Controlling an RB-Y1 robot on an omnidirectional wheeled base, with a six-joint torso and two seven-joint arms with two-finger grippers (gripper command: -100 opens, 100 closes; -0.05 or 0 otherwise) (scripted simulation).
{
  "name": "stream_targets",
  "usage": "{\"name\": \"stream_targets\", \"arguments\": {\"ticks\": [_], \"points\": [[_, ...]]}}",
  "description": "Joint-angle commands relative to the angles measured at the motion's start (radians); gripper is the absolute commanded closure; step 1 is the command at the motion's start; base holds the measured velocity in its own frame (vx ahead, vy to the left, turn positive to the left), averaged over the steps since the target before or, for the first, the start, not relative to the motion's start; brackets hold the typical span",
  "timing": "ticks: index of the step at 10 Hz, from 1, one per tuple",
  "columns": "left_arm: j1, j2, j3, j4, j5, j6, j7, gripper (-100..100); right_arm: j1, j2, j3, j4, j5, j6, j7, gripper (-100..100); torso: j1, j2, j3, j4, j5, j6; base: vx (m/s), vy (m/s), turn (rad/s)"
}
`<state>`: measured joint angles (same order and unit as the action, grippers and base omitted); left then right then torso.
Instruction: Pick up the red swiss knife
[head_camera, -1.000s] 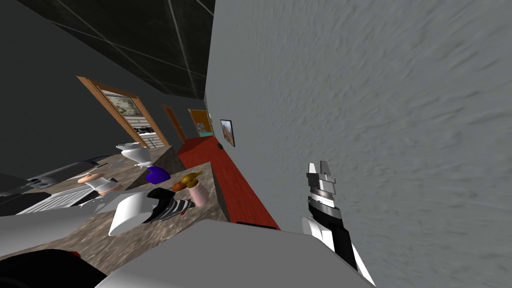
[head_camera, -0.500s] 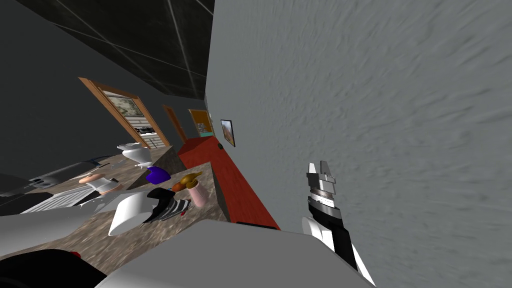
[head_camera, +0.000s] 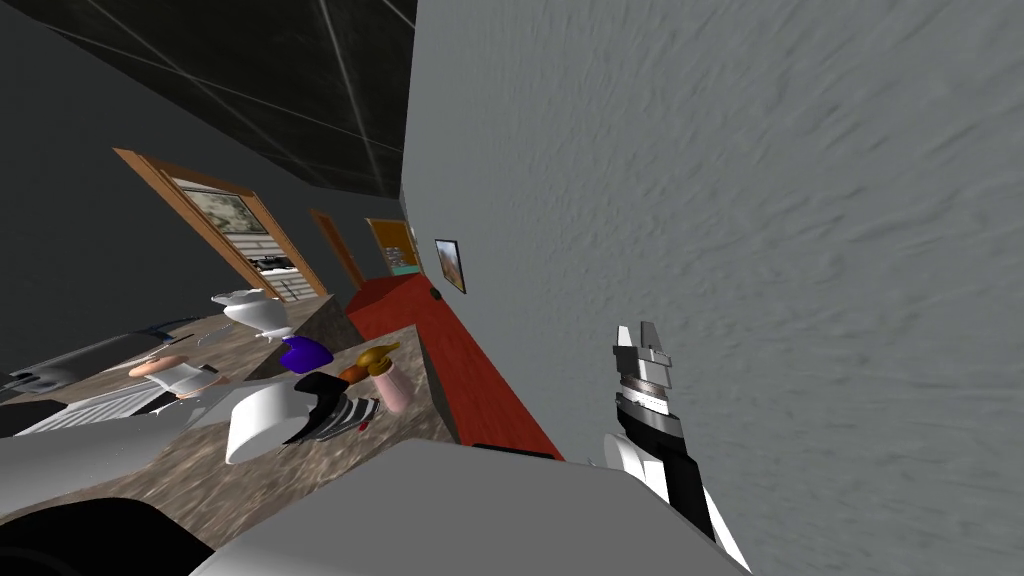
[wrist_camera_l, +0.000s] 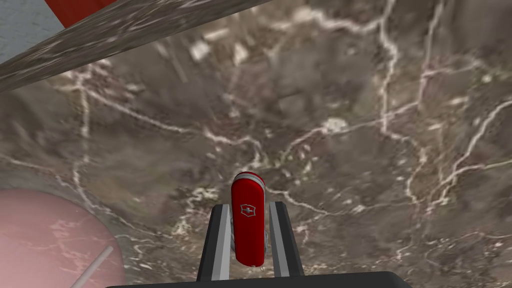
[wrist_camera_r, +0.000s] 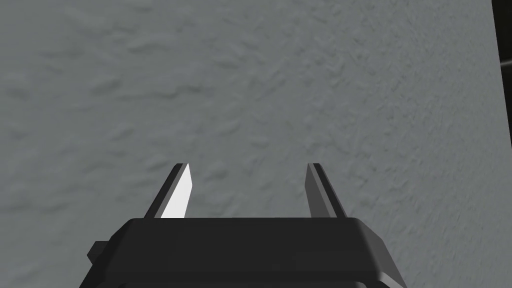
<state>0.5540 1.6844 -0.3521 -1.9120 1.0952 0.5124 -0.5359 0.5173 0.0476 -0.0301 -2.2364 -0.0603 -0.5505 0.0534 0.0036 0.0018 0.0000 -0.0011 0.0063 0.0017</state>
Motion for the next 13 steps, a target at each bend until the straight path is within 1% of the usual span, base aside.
{"name": "stream_targets", "arguments": {"ticks": [1,2,3,4,5,6,7,8,9,10,11,12,13], "points": [[0.012,-0.011,0.032,0.010,0.014,0.015,-0.022,100,0.000,0.000,0.000,0.000,0.000,0.000,0.000,0,0.000,0.000,0.000,0.000,0.000,0.000,-0.063,-0.012,-0.042],[0.032,-0.030,0.069,0.028,0.045,0.040,-0.058,100,0.000,0.000,0.000,0.000,0.000,0.000,0.000,0,0.001,-0.001,0.000,0.000,0.000,0.000,-0.054,-0.009,-0.096],[0.032,-0.030,0.079,0.028,0.045,0.040,-0.058,100,0.000,0.000,0.000,0.000,0.000,0.000,0.000,0,0.001,-0.001,-0.001,0.000,0.000,0.000,-0.042,-0.009,-0.049],[0.053,-0.050,0.118,0.046,0.075,0.066,-0.094,100,0.000,0.000,0.000,0.000,0.000,0.000,0.000,0,0.001,-0.002,-0.001,0.000,0.000,0.000,-0.054,-0.025,-0.081],[0.053,-0.050,0.126,0.046,0.075,0.066,-0.094,100,0.000,0.000,0.000,0.000,0.000,0.000,0.000,0,0.000,-0.002,-0.001,0.000,0.000,0.000,-0.046,-0.016,-0.057],[0.073,-0.069,0.166,0.065,0.106,0.091,-0.131,100,0.000,0.000,0.000,0.000,0.000,0.000,0.000,0,0.000,-0.002,-0.001,0.000,0.000,0.000,-0.055,-0.013,-0.117],[0.073,-0.069,0.173,0.065,0.106,0.091,-0.131,100,0.000,0.000,0.000,0.000,0.000,0.000,0.000,0,0.001,-0.002,-0.001,0.000,0.000,0.000,-0.049,-0.011,-0.065],[0.094,-0.088,0.213,0.083,0.136,0.117,-0.167,100,0.000,0.000,0.000,0.000,0.000,0.000,0.000,0,0.001,-0.002,-0.001,0.000,0.000,0.000,-0.054,-0.017,-0.105],[0.094,-0.088,0.221,0.083,0.136,0.117,-0.167,100,0.000,0.000,0.000,0.000,0.000,0.000,0.000,0,0.000,-0.002,-0.001,0.000,0.000,0.000,-0.046,-0.016,-0.050],[0.114,-0.108,0.262,0.101,0.167,0.142,-0.203,100,0.000,0.000,0.000,0.000,0.000,0.000,0.000,0,0.000,-0.002,-0.001,0.000,0.000,-0.001,-0.053,-0.018,-0.105],[0.114,-0.108,0.268,0.101,0.167,0.142,-0.203,100,0.000,0.000,0.000,0.000,0.000,0.000,0.000,0,0.000,-0.002,-0.001,0.000,0.000,0.000,-0.046,-0.014,-0.053],[0.135,-0.127,0.306,0.119,0.197,0.168,-0.239,100,0.000,0.000,0.000,0.000,0.000,0.000,0.000,0,0.001,-0.002,-0.001,0.000,0.000,-0.001,-0.052,-0.025,-0.095],[0.135,-0.127,0.315,0.119,0.197,0.168,-0.239,100,0.000,0.000,0.000,0.000,0.000,0.000,0.000,0,0.000,-0.002,-0.001,0.000,0.000,0.000,-0.042,-0.018,-0.048]]}}
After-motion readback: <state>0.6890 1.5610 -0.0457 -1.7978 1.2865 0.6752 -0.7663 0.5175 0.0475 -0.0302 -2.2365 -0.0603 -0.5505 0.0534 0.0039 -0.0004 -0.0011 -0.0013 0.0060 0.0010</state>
